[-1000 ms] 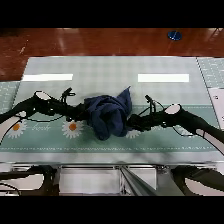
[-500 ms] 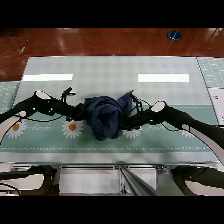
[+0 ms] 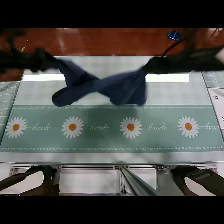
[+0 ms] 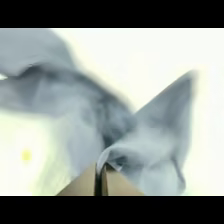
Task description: Fold the shirts.
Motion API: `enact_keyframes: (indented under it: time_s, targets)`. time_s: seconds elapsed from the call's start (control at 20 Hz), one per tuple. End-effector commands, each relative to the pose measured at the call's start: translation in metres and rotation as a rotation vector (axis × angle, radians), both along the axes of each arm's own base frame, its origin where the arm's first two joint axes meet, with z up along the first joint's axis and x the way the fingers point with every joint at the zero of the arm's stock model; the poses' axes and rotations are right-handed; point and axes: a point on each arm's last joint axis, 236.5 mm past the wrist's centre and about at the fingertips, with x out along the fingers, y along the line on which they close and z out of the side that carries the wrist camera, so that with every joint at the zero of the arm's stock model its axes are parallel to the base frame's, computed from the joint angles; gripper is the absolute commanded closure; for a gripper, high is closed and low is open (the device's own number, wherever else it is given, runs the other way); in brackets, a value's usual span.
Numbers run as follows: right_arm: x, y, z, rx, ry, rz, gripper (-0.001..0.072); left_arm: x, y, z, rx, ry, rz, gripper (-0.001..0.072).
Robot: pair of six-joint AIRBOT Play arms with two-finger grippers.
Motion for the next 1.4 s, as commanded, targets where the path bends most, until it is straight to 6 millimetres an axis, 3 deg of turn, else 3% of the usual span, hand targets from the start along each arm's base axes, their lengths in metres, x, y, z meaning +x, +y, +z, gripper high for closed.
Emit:
enact_keyframes:
  time_s: [0.0,0.1,0.2,0.35,0.5,0.65,0.75,0.8,1.1,1.2,1.35]
  targets:
    - [-0.036,-0.065,0.158,-0.099,-0.362,-0.135,0.0690,-0.030,0.009,0.166,0.054,-0.417,0.038,0.0689]
    - [-0.080,-0.071,0.207,-0.093,-0.480,-0.124,0.0690,-0.071,0.001,0.232,0.092,-0.601,0.036,0.0689]
    - [-0.120,-0.082,0.235,-0.096,-0.570,-0.137,0.0690,-0.117,-0.008,0.277,0.136,-0.743,0.040,0.0689]
    - [-0.173,-0.111,0.252,-0.130,-0.642,-0.212,0.0689,-0.169,-0.001,0.296,0.290,-0.852,0.105,0.0689]
    - [-0.209,-0.141,0.239,-0.181,-0.596,-0.301,0.0689,-0.204,0.026,0.292,0.460,-0.850,0.237,0.0689]
    - [-0.221,-0.162,0.179,-0.245,-0.396,-0.364,0.0689,-0.212,0.052,0.272,0.540,-0.771,0.338,0.0689]
    - [-0.213,-0.156,0.123,-0.255,-0.237,-0.347,0.0689,-0.194,0.054,0.235,0.517,-0.664,0.313,0.0689]
    - [-0.206,-0.149,0.092,-0.250,-0.159,-0.332,0.0689,-0.179,0.054,0.206,0.496,-0.585,0.287,0.0689]
    - [-0.138,-0.077,-0.073,-0.073,0.143,-0.203,0.0689,-0.077,0.041,0.008,0.313,-0.155,0.217,0.0689]
    - [-0.112,-0.076,-0.124,-0.088,0.221,-0.234,0.0689,-0.046,0.035,-0.042,0.316,-0.071,0.194,0.0689]
    - [-0.073,-0.078,-0.177,-0.145,0.294,-0.255,0.0689,-0.007,0.025,-0.098,0.304,0.057,0.166,0.0688]
